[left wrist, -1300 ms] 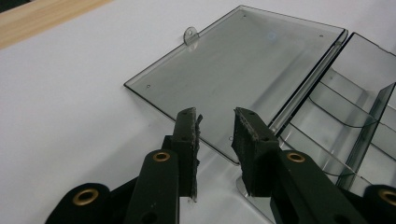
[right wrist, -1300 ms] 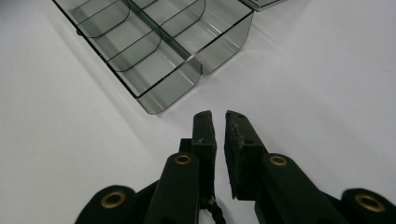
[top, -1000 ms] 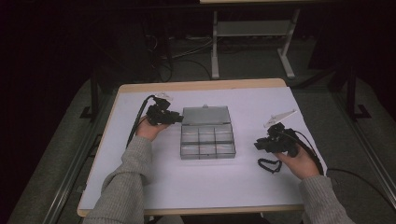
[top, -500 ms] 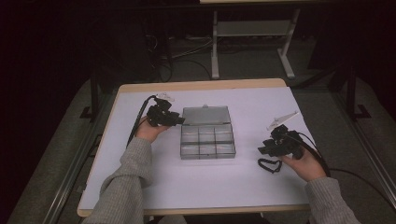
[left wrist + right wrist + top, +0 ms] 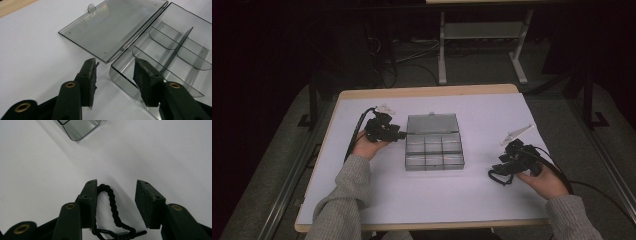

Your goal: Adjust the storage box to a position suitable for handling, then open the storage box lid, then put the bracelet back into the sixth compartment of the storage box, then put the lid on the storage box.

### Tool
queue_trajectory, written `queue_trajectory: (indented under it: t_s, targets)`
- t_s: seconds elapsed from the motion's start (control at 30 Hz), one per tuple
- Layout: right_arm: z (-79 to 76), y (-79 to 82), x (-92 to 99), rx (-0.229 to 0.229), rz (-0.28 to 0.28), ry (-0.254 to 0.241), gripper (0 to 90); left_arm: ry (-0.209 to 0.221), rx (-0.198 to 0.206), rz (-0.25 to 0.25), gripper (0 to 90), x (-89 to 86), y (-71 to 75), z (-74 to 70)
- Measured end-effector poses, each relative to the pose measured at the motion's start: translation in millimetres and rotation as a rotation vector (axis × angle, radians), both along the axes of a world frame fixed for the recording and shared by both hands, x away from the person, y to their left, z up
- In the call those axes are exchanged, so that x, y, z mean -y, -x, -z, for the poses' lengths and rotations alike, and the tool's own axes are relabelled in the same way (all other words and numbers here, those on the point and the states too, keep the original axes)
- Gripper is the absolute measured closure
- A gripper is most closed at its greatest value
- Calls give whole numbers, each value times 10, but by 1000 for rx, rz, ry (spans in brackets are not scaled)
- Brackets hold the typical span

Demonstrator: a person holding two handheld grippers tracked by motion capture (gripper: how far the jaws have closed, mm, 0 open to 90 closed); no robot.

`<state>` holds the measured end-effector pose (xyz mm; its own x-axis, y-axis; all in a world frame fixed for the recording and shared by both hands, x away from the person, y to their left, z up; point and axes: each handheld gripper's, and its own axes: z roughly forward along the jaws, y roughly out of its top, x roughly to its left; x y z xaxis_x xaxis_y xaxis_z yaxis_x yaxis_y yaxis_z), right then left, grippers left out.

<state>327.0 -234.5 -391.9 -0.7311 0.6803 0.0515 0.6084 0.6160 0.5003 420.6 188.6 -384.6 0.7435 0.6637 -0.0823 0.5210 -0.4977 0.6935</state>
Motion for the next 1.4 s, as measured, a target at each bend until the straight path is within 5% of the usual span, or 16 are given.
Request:
queue_trajectory:
  t_s: [0.47,1.0,1.4]
  targets:
    - [60,92,-2,-36,-8,42,474,-3,4,2,487,-87,268,69]
    - [107,95,-49,-55,-34,58,437,-1,17,7,469,-156,391,77]
    - [228,71,-182,-51,-63,176,486,4,20,3,459,-217,435,62]
